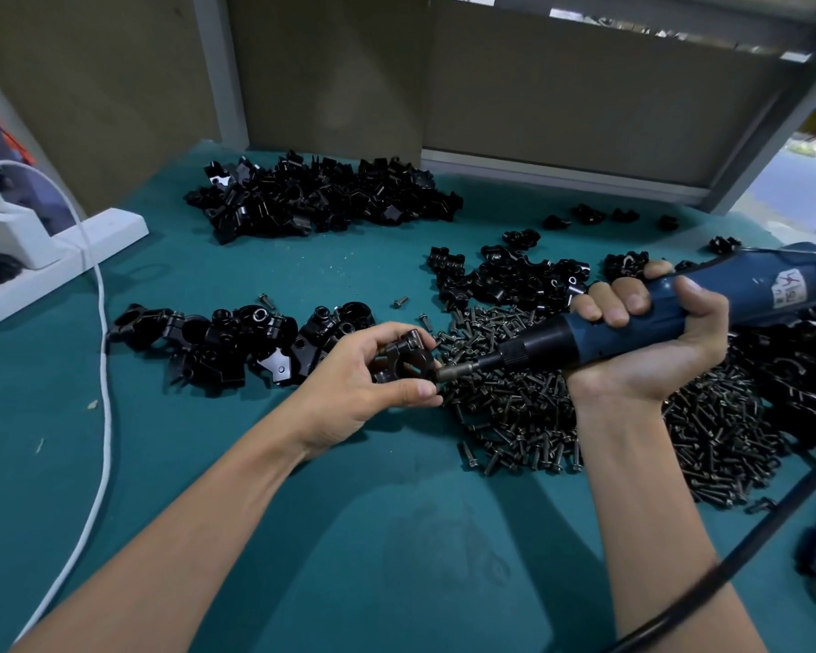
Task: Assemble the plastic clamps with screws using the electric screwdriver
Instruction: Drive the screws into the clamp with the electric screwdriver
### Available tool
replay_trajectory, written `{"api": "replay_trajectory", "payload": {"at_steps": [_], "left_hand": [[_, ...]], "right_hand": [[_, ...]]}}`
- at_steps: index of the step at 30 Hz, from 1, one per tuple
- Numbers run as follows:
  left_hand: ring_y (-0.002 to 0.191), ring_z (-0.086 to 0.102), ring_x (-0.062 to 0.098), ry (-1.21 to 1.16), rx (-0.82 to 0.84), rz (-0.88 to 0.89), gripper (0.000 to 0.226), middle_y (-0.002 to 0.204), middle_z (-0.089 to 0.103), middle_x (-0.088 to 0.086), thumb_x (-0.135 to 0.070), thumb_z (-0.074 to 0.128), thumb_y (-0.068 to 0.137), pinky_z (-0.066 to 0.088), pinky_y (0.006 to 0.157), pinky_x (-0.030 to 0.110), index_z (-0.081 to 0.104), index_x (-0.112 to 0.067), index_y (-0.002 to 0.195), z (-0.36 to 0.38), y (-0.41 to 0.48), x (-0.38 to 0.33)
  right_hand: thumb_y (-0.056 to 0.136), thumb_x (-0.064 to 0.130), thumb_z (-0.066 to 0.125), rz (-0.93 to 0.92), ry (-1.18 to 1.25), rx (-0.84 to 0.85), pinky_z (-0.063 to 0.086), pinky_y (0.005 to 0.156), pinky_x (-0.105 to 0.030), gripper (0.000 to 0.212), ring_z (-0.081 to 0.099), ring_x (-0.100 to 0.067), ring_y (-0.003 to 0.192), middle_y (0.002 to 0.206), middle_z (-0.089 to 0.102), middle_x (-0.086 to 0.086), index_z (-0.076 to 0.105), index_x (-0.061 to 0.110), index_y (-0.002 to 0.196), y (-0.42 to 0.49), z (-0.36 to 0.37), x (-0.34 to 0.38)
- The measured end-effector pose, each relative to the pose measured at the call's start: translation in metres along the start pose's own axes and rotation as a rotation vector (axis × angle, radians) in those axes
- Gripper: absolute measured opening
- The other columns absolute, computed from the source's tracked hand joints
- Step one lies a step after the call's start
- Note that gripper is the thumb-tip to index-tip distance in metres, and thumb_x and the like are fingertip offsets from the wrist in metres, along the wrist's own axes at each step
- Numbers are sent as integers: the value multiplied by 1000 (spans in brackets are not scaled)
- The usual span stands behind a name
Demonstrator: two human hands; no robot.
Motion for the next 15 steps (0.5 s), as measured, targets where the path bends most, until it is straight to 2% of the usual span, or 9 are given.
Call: {"api": "replay_trajectory", "payload": {"at_steps": [3, 7, 9, 13, 15], "left_hand": [[90, 74, 33, 5, -14, -1, 40, 105, 68, 12, -14, 80, 65, 58, 89, 38, 67, -21, 103, 0, 0, 0], [96, 71, 34, 34, -28, 5, 35, 98, 70, 3, -17, 82, 63, 58, 89, 39, 71, -30, 94, 0, 0, 0], [96, 72, 34, 25, -23, 6, 35, 101, 69, 6, -16, 82, 64, 58, 89, 39, 71, -28, 94, 1, 0, -1], [98, 71, 30, 51, -32, 17, 35, 93, 71, -5, -18, 83, 63, 58, 90, 36, 71, -31, 93, 1, -1, -1], [99, 70, 32, 63, -30, 23, 36, 96, 70, -1, -20, 83, 64, 57, 93, 39, 70, -29, 96, 1, -1, 0]], "right_hand": [[71, 27, 46, -7, -8, -6, 33, 46, -21, 12, 36, -9, 41, 51, 40, 7, 49, 16, 75, -1, 0, 0], [71, 28, 46, -3, -13, -7, 34, 46, -21, 12, 36, -9, 41, 52, 40, 7, 49, 17, 75, 0, 0, 0], [71, 27, 47, -3, -7, -24, 34, 46, -21, 12, 36, -9, 41, 52, 40, 7, 49, 17, 75, 0, -1, 0], [70, 27, 48, -10, -18, -56, 34, 46, -21, 11, 36, -9, 42, 52, 40, 8, 49, 17, 74, 1, -3, 0], [70, 27, 48, -10, -18, -57, 34, 45, -20, 11, 36, -9, 42, 52, 40, 8, 50, 17, 74, 0, -3, 0]]}}
Point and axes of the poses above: each hand's wrist, its own y-axis towards the middle knuckle, its own z-axis out of the palm, x = y × z, the point moved 1 cm from there along y, towards the middle knuckle
